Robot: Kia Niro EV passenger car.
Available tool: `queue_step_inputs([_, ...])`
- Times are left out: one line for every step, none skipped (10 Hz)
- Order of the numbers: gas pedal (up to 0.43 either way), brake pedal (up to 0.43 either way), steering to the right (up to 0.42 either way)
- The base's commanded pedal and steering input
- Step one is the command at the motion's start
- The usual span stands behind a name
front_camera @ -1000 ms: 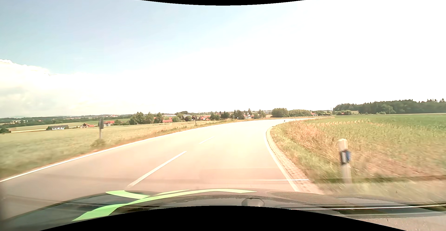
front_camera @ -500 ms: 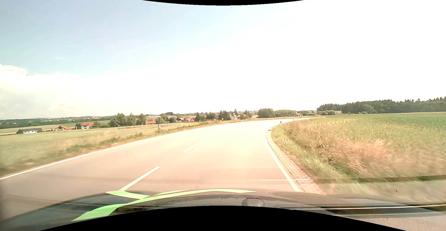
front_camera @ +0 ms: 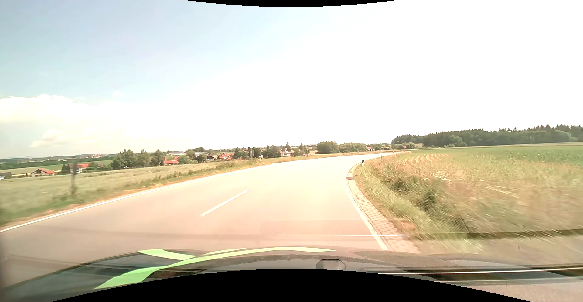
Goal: Follow the waypoints while adhering to traffic rules and regulations
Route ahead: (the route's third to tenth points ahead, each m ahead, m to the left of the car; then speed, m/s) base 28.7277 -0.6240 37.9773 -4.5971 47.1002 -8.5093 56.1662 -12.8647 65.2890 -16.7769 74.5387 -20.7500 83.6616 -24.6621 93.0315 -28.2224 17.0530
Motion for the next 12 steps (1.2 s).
queue_step_inputs([0.169, 0.0, 0.045])
queue_step_inputs([0.169, 0.0, 0.045])
queue_step_inputs([0.189, 0.0, 0.045])
queue_step_inputs([0.189, 0.0, 0.045])
queue_step_inputs([0.189, 0.0, 0.045])
queue_step_inputs([0.189, 0.0, 0.045])
queue_step_inputs([0.197, 0.0, 0.045])
queue_step_inputs([0.209, 0.0, 0.045])
queue_step_inputs([0.22, 0.0, 0.045])
queue_step_inputs([0.248, 0.0, 0.045])
queue_step_inputs([0.248, 0.0, 0.044])
queue_step_inputs([0.248, 0.0, 0.044])
